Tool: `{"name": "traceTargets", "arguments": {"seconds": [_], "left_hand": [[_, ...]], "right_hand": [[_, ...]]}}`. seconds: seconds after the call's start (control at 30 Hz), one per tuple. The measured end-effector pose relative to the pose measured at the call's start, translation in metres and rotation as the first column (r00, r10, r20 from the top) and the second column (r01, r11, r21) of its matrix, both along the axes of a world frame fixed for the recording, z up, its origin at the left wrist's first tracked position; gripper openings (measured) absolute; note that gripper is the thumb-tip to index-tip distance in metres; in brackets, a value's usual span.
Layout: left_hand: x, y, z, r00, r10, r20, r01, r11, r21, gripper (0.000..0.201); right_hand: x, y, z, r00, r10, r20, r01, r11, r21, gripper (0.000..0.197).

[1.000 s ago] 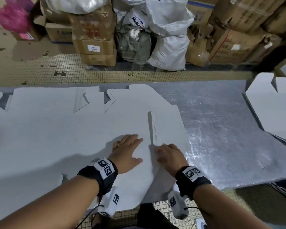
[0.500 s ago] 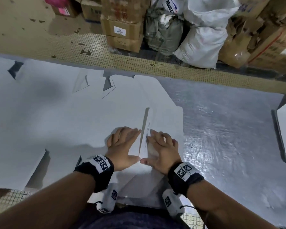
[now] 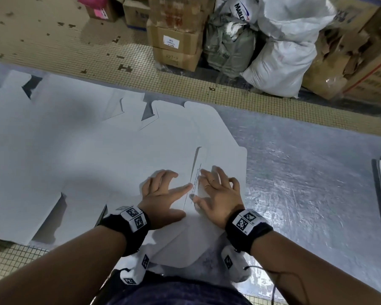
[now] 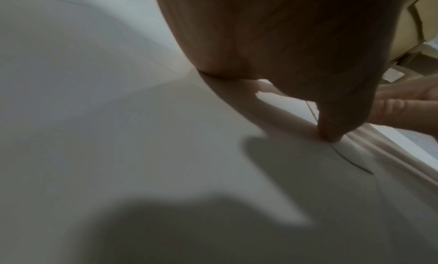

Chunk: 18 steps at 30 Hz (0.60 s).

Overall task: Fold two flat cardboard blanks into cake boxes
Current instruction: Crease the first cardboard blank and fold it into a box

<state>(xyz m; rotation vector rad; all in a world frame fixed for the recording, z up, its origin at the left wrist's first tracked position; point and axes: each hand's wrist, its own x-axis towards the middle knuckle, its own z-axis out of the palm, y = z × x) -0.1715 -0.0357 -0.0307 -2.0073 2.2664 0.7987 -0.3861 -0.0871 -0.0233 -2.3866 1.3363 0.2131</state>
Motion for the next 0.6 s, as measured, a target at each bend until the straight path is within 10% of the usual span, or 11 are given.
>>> {"name": "traceTargets", "arguments": {"seconds": [0.6], "left_hand": [[0.004,0.002,-0.006,0.997,-0.041,0.068,0.042,0.999,-0.019,0.087]], "right_hand": [[0.002,-0.044,-0.007,0.999,0.036,-0.005,-0.036,0.999,-0.011,0.074]]}}
